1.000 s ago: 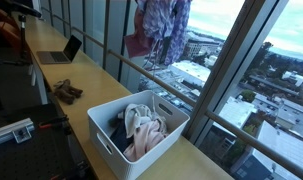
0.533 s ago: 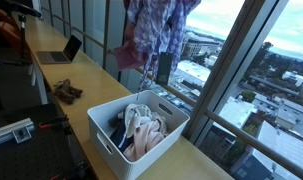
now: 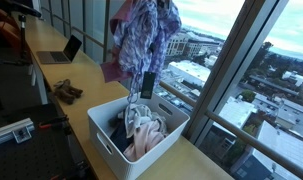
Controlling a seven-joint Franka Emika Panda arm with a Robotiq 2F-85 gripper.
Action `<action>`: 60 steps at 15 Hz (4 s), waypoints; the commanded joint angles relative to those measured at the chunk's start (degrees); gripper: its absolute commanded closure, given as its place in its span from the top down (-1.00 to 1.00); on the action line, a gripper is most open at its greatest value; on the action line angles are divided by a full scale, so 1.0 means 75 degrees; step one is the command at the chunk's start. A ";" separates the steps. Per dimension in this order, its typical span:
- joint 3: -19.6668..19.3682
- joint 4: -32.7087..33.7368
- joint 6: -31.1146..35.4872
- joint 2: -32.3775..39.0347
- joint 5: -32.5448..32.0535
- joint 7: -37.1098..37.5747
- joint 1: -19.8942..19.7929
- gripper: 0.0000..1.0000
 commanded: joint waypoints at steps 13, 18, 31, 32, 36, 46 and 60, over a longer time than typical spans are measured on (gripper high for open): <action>-0.0099 0.0041 0.1803 0.2392 0.0025 -0.0402 -0.0492 -0.95; -0.0130 0.0601 0.1563 0.2425 0.0022 -0.0579 -0.0757 -0.96; 0.0074 0.0450 0.1780 0.2568 0.0399 -0.0927 -0.0855 -0.90; 0.0116 0.0373 0.1790 0.2618 0.0474 -0.0938 -0.0857 -0.92; 0.0245 0.0083 0.1823 0.2915 0.0642 -0.0934 -0.0898 -0.95; 0.0305 0.0013 0.1625 0.3296 0.0512 -0.0671 -0.1098 0.13; 0.1963 -0.2694 0.2664 0.2216 0.0577 0.0038 0.1072 1.00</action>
